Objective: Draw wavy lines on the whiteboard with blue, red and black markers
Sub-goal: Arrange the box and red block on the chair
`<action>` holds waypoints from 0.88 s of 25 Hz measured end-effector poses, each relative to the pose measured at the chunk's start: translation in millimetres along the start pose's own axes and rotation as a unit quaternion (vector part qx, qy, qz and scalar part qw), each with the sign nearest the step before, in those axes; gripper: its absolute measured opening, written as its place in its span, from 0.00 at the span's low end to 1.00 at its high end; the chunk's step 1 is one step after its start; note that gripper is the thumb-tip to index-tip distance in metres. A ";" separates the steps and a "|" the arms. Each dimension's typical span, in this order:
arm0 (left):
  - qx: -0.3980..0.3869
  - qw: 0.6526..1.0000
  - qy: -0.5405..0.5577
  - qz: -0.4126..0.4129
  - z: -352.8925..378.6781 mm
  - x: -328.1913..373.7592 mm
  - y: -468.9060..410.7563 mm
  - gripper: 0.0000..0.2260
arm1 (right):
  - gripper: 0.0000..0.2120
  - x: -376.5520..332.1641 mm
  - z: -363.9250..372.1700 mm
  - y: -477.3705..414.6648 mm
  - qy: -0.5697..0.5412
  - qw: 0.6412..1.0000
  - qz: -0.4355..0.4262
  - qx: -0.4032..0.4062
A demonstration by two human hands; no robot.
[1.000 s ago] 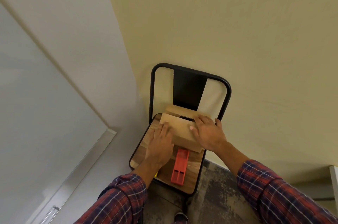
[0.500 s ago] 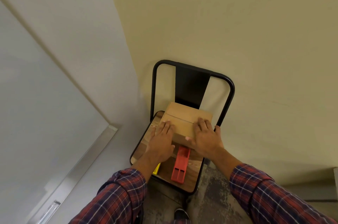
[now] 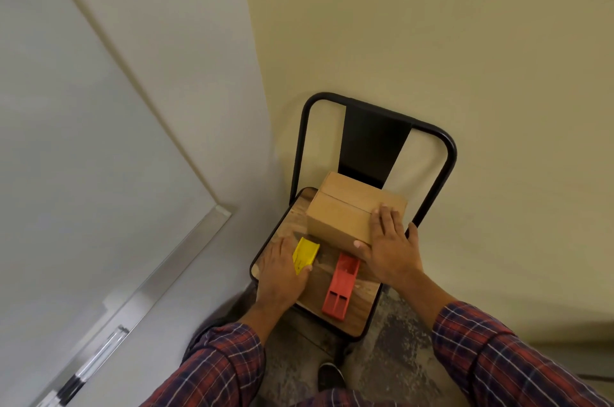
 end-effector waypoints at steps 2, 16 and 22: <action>-0.013 0.999 -0.008 -0.036 8.4 -7.3 8.4 0.36 | 0.42 -0.4 0.9 1.5 -0.006 1.000 0.003 0.006; -0.015 0.995 0.007 -0.095 16.5 -16.9 27.0 0.20 | 0.33 -50.8 -15.0 17.0 -0.017 0.974 -0.196 0.117; 0.049 0.994 0.041 -0.094 -18.6 -45.4 58.0 0.20 | 0.38 -120.5 16.1 7.8 0.015 0.935 -0.354 -0.017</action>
Point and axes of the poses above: each hand's wrist, its own y-axis away from the middle knuckle, its own z-axis out of the palm, x = y × z, the point moved 3 cm from there along -y, towards the middle knuckle, and after that the axes turned 4 degrees about -y, right-handed, at the moved point
